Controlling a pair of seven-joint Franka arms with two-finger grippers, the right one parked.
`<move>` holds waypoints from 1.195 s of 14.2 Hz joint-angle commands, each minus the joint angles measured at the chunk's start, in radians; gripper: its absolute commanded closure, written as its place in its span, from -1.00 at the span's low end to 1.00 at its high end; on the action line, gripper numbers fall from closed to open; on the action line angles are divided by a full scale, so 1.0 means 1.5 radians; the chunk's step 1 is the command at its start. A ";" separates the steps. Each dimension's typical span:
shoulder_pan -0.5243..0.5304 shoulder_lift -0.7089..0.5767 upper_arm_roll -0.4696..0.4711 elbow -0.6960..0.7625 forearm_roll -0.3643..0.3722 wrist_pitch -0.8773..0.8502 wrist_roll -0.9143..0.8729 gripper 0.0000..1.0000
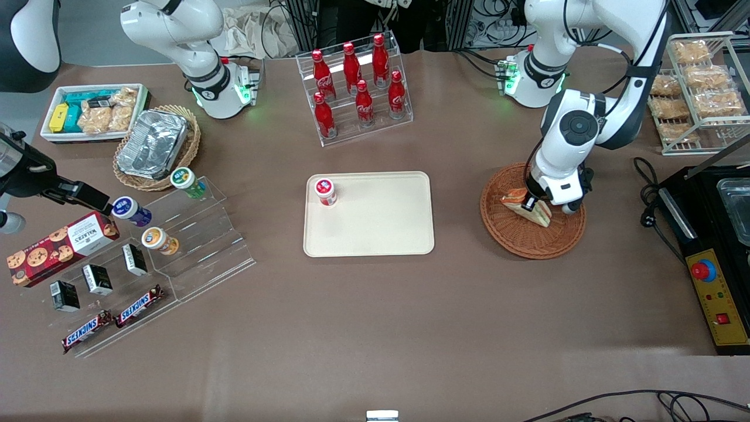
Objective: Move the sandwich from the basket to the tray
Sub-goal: 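Lower the open left gripper around the wrapped sandwich in the basket, then close the left gripper on the sandwich and lift it from the basket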
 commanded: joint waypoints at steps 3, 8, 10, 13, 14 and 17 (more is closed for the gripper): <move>-0.004 0.002 0.002 0.222 0.016 -0.307 0.004 1.00; 0.001 0.005 0.006 0.390 0.005 -0.510 0.184 1.00; -0.001 0.004 0.006 0.475 0.007 -0.610 0.328 1.00; -0.001 0.003 0.035 0.561 0.003 -0.697 0.449 1.00; -0.001 0.000 0.040 0.565 -0.006 -0.703 0.479 1.00; -0.004 -0.007 0.044 0.566 -0.017 -0.706 0.583 1.00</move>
